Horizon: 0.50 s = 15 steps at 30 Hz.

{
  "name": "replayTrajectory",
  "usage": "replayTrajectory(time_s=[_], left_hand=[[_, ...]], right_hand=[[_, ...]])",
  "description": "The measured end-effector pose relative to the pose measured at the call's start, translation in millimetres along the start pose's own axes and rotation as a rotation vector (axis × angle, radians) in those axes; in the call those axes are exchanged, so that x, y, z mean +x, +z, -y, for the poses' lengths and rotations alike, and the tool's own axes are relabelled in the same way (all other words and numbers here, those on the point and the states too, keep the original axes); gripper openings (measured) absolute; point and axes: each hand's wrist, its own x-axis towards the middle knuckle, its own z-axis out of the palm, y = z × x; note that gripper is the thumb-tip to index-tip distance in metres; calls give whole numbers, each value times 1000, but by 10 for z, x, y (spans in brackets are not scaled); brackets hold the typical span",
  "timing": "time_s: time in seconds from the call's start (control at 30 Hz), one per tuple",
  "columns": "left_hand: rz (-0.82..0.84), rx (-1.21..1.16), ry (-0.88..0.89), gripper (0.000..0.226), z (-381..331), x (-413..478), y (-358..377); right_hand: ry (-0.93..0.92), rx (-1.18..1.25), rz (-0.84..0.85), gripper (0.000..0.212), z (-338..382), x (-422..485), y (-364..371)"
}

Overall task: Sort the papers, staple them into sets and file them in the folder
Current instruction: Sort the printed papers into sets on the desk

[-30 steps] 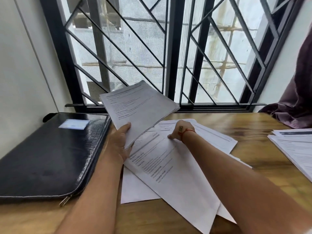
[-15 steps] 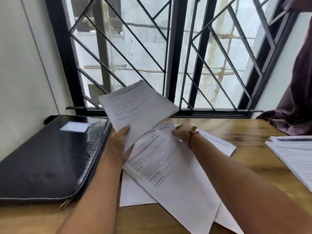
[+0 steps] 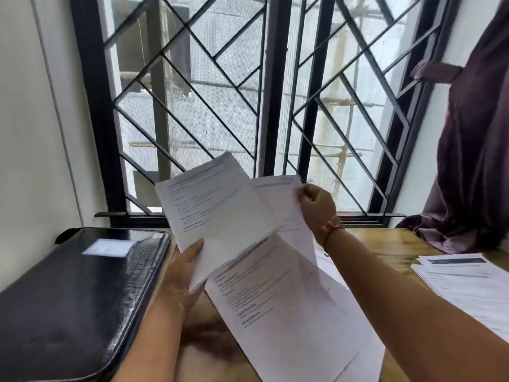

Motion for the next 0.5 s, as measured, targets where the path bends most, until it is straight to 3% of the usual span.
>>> replayTrajectory(time_s=[0.23,0.5], left_hand=[[40,-2,29,50,-34,-37,38],[109,22,11,51,-41,-41,51]], right_hand=[[-88,50,-320,18,348,294,-284],[-165,108,-528,22,693,501,-586]])
